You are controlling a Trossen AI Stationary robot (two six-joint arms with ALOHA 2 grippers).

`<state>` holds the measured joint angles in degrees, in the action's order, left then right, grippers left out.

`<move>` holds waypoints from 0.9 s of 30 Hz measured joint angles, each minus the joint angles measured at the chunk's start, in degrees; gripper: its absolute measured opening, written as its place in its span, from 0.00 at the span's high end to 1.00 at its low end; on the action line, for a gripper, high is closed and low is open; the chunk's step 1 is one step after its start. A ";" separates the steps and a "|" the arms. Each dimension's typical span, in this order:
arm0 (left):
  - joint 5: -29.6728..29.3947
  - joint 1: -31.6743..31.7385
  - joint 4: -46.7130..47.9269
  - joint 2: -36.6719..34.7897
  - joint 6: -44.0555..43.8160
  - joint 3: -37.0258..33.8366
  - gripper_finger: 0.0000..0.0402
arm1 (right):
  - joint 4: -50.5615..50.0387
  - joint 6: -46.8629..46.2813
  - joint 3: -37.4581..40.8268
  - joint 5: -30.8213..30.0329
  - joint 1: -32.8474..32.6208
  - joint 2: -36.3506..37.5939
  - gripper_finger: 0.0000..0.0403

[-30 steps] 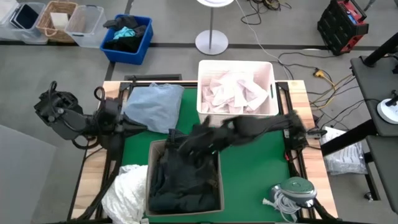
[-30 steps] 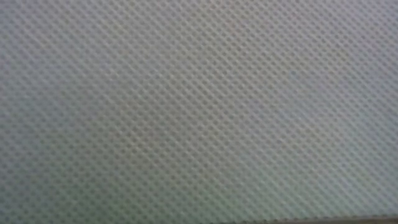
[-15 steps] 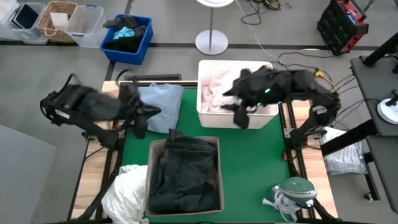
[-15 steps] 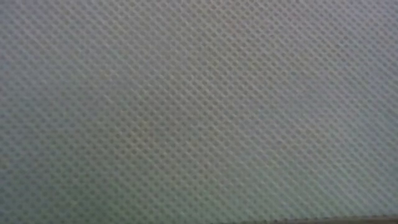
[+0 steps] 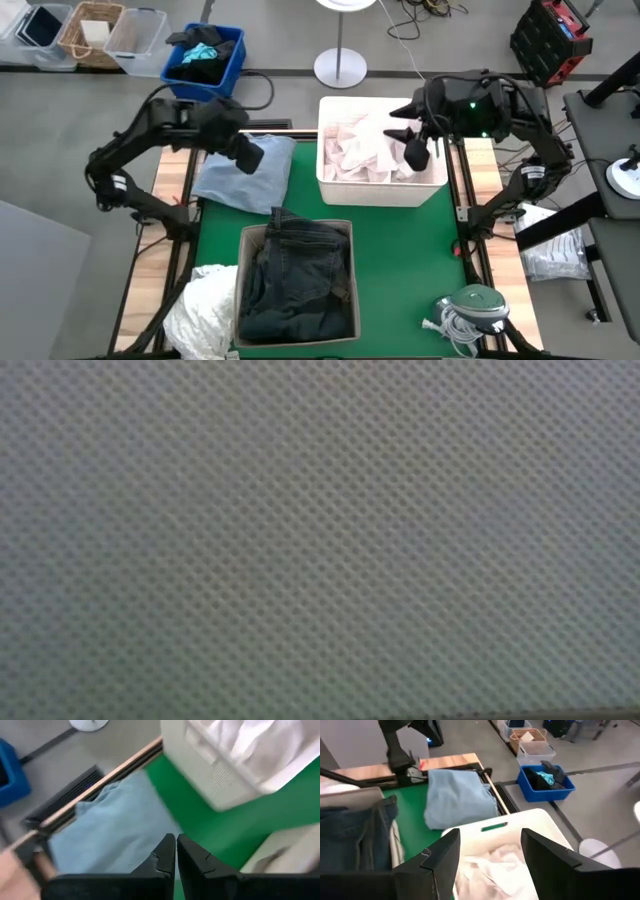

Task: Sort clothes
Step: Put the white dress into the white laundry organizer

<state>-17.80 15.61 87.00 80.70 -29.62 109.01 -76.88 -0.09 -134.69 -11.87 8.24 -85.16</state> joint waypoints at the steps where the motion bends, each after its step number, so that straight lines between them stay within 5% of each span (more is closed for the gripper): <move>1: 0.20 0.86 1.13 0.73 1.68 -0.04 1.00 | -0.39 0.44 0.00 0.17 0.54 0.09 0.50; 8: 3.72 6.45 3.04 2.51 2.69 -3.02 1.00 | -5.76 1.49 0.00 0.31 3.62 0.34 0.50; 13: 21.26 5.72 2.86 -0.62 3.05 -7.15 1.00 | -6.85 2.14 0.00 0.30 5.31 0.33 0.50; 15: 27.74 4.94 3.06 -3.06 -0.45 -9.67 1.00 | -6.85 2.41 0.00 0.30 5.72 0.34 0.50; 22: 36.71 0.57 3.25 -12.52 -23.70 -20.66 1.00 | -6.50 2.21 0.00 0.35 6.15 0.08 0.50; 27: 43.94 -7.69 3.04 -18.51 -29.73 -27.53 1.00 | -3.34 1.36 0.20 0.48 6.13 -0.56 0.50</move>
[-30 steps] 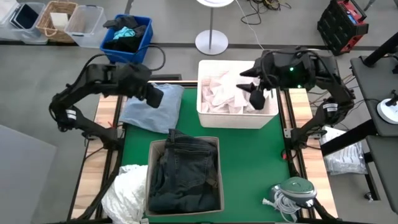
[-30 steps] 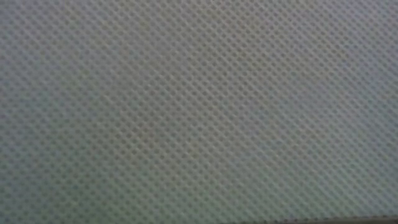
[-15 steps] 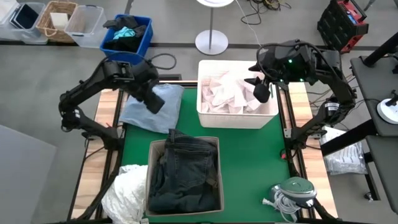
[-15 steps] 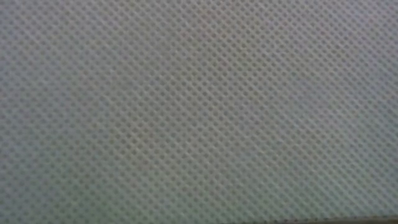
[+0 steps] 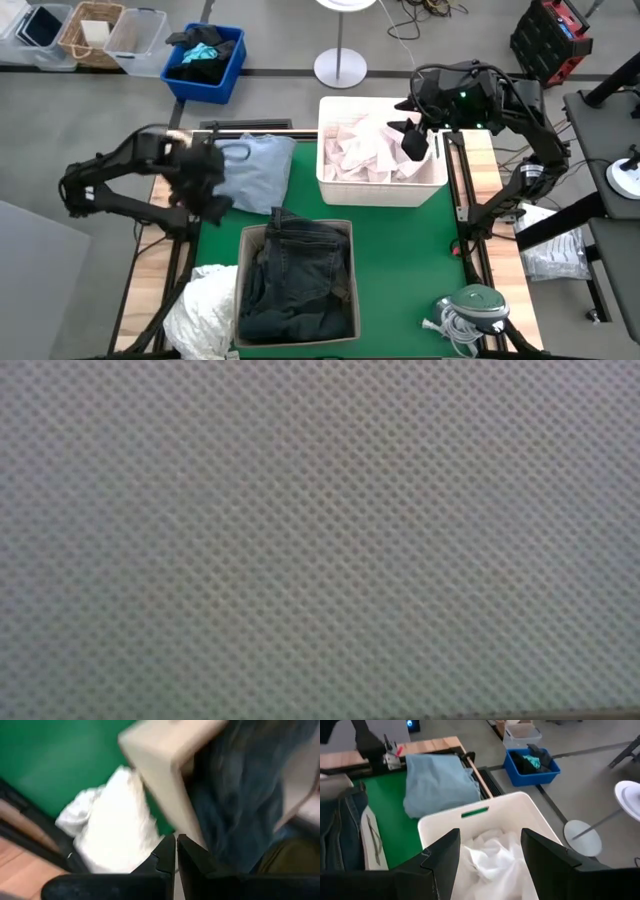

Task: Sort clothes
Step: Put the white dress into the white laundry organizer

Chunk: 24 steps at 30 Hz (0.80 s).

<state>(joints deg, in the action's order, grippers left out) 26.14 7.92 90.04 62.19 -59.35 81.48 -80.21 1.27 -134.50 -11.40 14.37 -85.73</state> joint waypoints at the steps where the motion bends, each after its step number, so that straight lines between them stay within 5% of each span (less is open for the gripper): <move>1: 0.08 -2.73 0.04 -1.04 -0.51 -0.81 1.00 | 0.49 -0.26 0.00 0.05 0.00 -0.10 0.50; 11: -5.67 -30.55 -3.48 -3.75 -14.48 -6.63 0.96 | 1.44 -1.45 0.07 6.08 0.04 -2.70 0.50; 24: -16.80 -53.85 -13.64 0.70 -35.55 -18.47 0.61 | 1.23 -10.94 0.07 8.67 -2.20 -2.43 0.50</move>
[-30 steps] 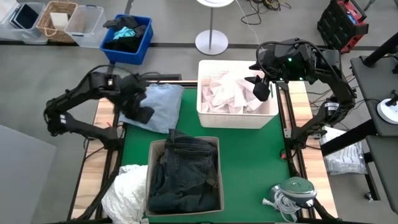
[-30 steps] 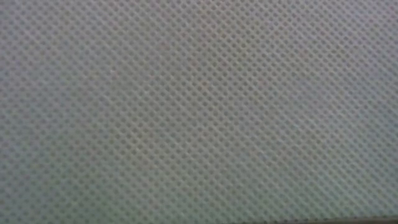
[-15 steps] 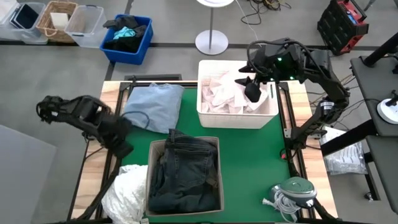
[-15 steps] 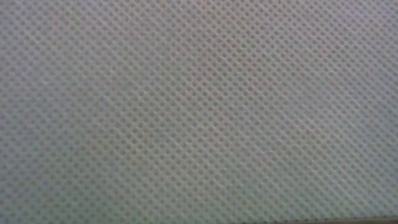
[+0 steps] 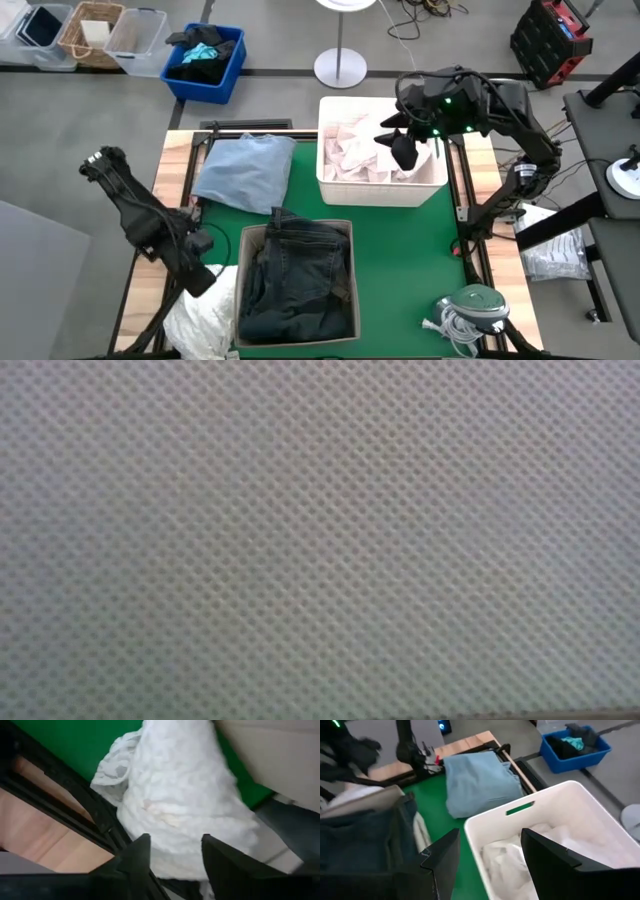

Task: Sort clothes
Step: Put the white dress into the white laundry organizer

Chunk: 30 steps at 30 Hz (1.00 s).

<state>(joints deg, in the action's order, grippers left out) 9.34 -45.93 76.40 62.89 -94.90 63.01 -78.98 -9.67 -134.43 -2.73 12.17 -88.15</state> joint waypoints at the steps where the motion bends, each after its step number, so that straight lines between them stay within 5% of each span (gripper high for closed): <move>1: -0.11 -0.77 -1.19 0.38 -1.04 -1.54 0.58 | 0.02 -1.06 0.00 -0.01 -0.48 0.22 0.50; 7: 2.04 -2.12 -7.24 2.87 -7.64 -10.12 0.45 | 0.46 -7.29 0.00 -0.27 -3.40 0.07 0.50; 13: 5.00 -2.08 -14.44 5.26 -16.35 -16.67 0.42 | 0.48 -11.26 0.05 -0.59 -6.47 -0.89 0.50; 21: 5.16 -2.14 -37.98 8.31 -15.00 -28.51 0.43 | 0.25 -13.01 0.09 -4.91 -8.99 -3.39 0.50; 25: 5.36 -2.25 -42.82 10.37 -13.58 -30.72 0.51 | 0.04 -12.97 0.09 -4.95 -9.56 -4.40 0.50; 30: 5.14 -2.29 -42.19 11.16 -9.21 -29.87 0.81 | 0.04 -12.48 0.09 -4.95 -9.58 -5.00 0.50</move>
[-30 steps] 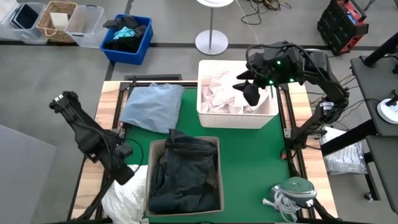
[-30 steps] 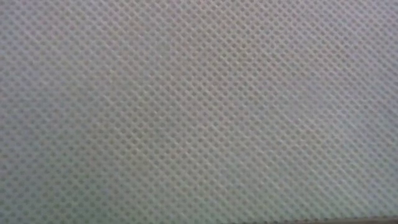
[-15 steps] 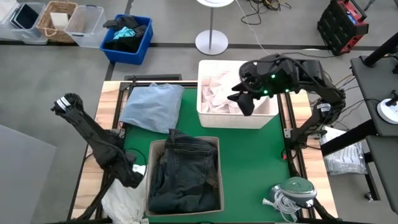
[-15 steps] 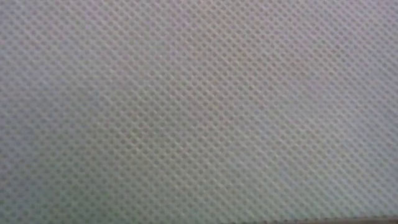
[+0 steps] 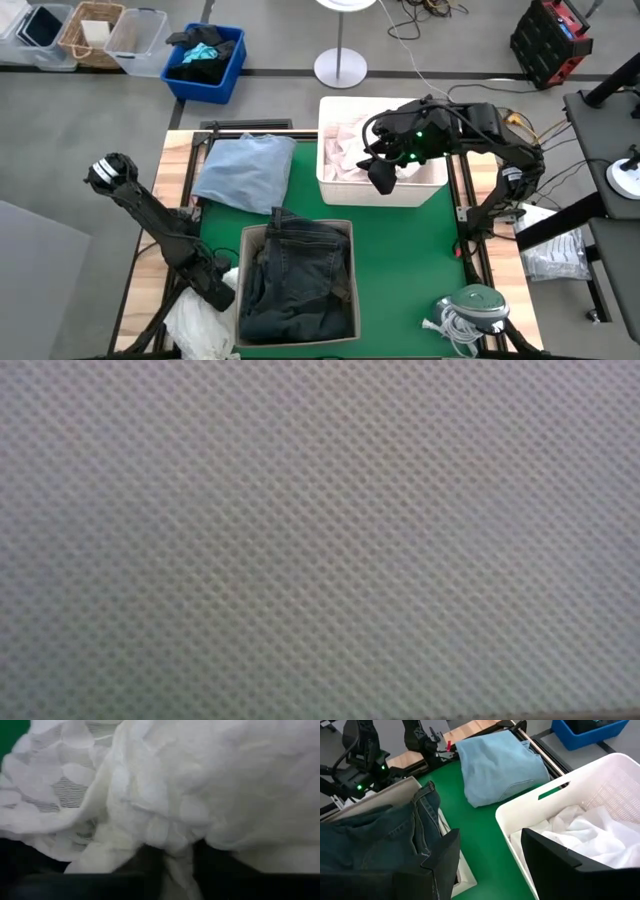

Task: Sort clothes
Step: Put the white dress into the white laundry organizer

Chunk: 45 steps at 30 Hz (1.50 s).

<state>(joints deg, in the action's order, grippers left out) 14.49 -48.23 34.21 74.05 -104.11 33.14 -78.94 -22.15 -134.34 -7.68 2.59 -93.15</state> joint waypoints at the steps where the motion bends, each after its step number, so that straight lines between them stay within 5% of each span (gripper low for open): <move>1: -0.13 -0.01 0.77 -0.22 0.20 0.40 0.89 | -0.02 0.22 0.00 0.00 0.00 -0.04 0.50; 7: -2.88 -0.37 14.97 -1.62 2.13 10.14 0.97 | 0.02 1.19 0.00 -0.02 0.00 -0.08 0.50; 19: -18.33 -1.14 55.23 -1.78 3.73 47.03 0.99 | 1.44 4.93 0.00 -0.04 0.04 -0.71 0.50; 35: -54.68 -1.40 55.89 6.53 36.30 85.19 1.00 | 18.43 18.04 0.00 0.49 -0.72 -1.85 0.50; 45: -66.67 2.55 54.31 13.56 58.09 101.49 1.00 | 38.12 25.12 0.00 14.16 -3.23 -6.78 0.38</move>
<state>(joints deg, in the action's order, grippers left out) -52.19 -45.67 88.53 87.61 -46.02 134.63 -40.82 2.97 -134.34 6.48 -0.64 -99.93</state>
